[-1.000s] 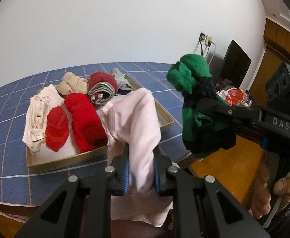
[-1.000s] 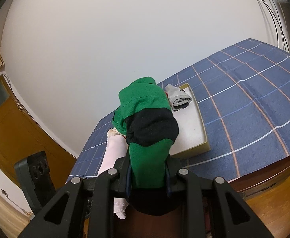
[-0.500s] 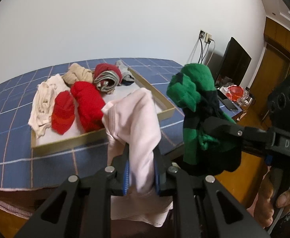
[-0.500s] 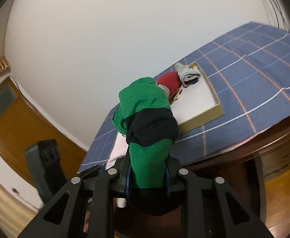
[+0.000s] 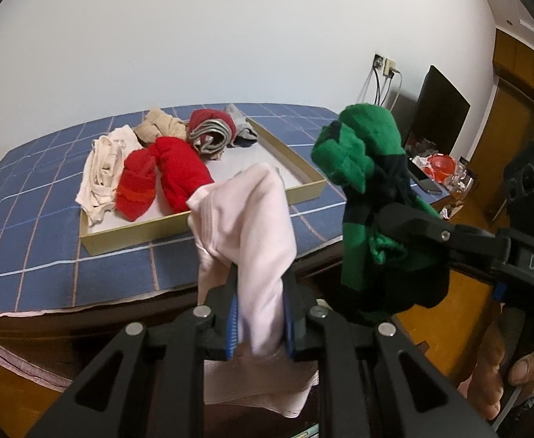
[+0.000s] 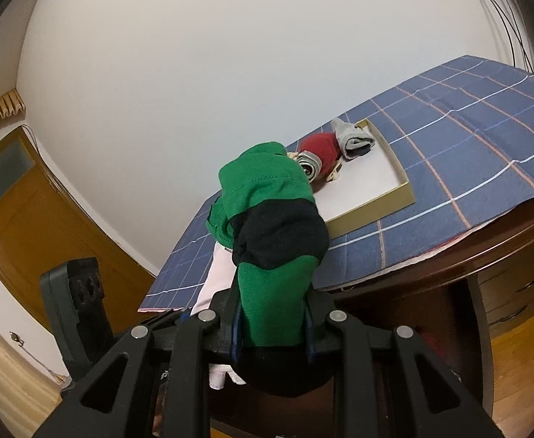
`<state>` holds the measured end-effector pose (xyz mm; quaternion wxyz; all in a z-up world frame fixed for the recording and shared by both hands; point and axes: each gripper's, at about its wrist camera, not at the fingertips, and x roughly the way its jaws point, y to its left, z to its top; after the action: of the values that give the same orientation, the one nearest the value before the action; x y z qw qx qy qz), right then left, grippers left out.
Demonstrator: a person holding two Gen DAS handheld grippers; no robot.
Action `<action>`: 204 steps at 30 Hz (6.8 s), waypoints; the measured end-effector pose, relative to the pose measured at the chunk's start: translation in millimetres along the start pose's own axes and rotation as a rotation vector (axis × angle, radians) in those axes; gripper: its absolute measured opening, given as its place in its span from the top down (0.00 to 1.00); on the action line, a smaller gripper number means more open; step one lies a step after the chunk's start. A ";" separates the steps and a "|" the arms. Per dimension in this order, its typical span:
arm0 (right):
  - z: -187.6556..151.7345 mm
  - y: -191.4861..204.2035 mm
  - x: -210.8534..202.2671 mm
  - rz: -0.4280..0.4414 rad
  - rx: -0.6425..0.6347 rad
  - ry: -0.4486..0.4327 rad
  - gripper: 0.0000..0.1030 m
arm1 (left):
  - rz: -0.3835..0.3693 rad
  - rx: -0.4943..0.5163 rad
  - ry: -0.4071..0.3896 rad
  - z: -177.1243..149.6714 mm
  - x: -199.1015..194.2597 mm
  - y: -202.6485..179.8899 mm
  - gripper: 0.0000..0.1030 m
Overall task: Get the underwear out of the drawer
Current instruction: 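Carry both items over the tray and lower them onto it, then open both tools to release the underwear and sock in the tray, then pull both open tools back away from the tray, then lower both open tools down into the open drawer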
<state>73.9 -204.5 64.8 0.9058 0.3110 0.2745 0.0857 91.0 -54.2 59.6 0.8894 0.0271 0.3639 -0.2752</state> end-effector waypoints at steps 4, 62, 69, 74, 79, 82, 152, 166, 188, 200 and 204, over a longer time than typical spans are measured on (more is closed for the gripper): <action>-1.5 0.8 -2.8 -0.001 -0.006 -0.007 0.73 | -0.005 0.005 -0.006 0.2 -2.0 -2.1 0.83; 112.1 -6.9 143.1 -0.355 -0.242 -0.056 0.73 | 0.154 -0.086 -0.083 116.9 100.0 44.2 0.83; 113.8 -14.3 171.8 -0.414 -0.268 -0.020 0.73 | 0.180 -0.093 -0.079 117.6 117.5 44.6 0.83; 115.6 -26.2 190.0 -0.443 -0.257 0.011 0.73 | 0.195 -0.111 -0.071 120.5 133.5 50.0 0.83; 119.2 -40.7 204.0 -0.462 -0.234 0.035 0.73 | 0.201 -0.112 -0.060 121.7 148.8 51.5 0.83; 120.2 -49.8 210.5 -0.459 -0.207 0.057 0.73 | 0.200 -0.112 -0.049 122.3 157.3 52.1 0.81; 83.3 -19.8 123.0 -0.512 -0.269 -0.127 0.29 | 0.428 -0.155 -0.294 78.0 84.8 53.3 0.01; 52.4 -12.1 90.8 -0.436 -0.257 -0.092 0.28 | 0.440 -0.052 -0.237 50.2 79.4 28.3 0.01; 24.6 4.4 36.3 -0.345 -0.250 -0.093 0.28 | 0.388 -0.049 -0.210 17.3 57.1 12.9 0.01; 1.5 14.6 -5.4 -0.314 -0.289 -0.129 0.28 | 0.328 -0.066 -0.205 -5.8 39.1 2.9 0.01; -5.2 15.1 -13.9 -0.312 -0.297 -0.117 0.28 | 0.295 -0.043 -0.180 -13.7 39.1 -3.3 0.01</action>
<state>59.6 -194.3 76.8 0.9584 0.1323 0.2508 -0.0339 103.5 -72.0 24.2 0.9496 0.0363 0.2805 -0.1354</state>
